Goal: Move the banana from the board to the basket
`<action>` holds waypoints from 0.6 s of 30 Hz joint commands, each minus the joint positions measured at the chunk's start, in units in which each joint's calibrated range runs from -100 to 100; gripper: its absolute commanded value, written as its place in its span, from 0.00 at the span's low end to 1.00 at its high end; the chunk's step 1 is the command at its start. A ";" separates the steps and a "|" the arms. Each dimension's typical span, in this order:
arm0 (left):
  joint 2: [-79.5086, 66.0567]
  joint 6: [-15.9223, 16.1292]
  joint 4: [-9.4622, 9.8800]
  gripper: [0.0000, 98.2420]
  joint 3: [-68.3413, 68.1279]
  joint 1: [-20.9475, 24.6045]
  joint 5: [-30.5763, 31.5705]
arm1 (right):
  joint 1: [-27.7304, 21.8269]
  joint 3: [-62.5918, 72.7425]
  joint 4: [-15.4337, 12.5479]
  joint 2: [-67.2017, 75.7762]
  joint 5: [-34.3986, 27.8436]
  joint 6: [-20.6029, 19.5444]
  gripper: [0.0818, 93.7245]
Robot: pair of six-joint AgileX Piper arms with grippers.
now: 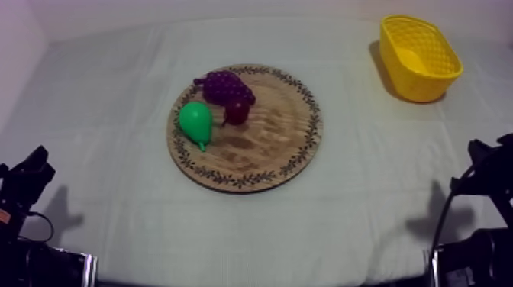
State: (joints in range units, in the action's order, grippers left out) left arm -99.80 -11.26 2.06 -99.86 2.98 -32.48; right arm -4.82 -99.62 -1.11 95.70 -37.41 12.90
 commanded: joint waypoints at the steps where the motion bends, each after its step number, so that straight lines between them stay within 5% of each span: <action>1: -0.03 0.00 0.01 0.00 -0.03 0.03 -0.02 | -0.01 -0.03 -0.04 0.05 0.26 -0.57 0.01; 18: -0.03 0.00 0.01 0.00 -0.03 0.03 -0.02 | -0.01 -0.04 -0.04 0.05 0.32 -1.30 0.01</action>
State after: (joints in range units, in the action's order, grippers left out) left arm -99.80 -11.26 2.06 -99.86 2.98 -32.48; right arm -4.82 -99.62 -1.11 95.70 -37.21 11.59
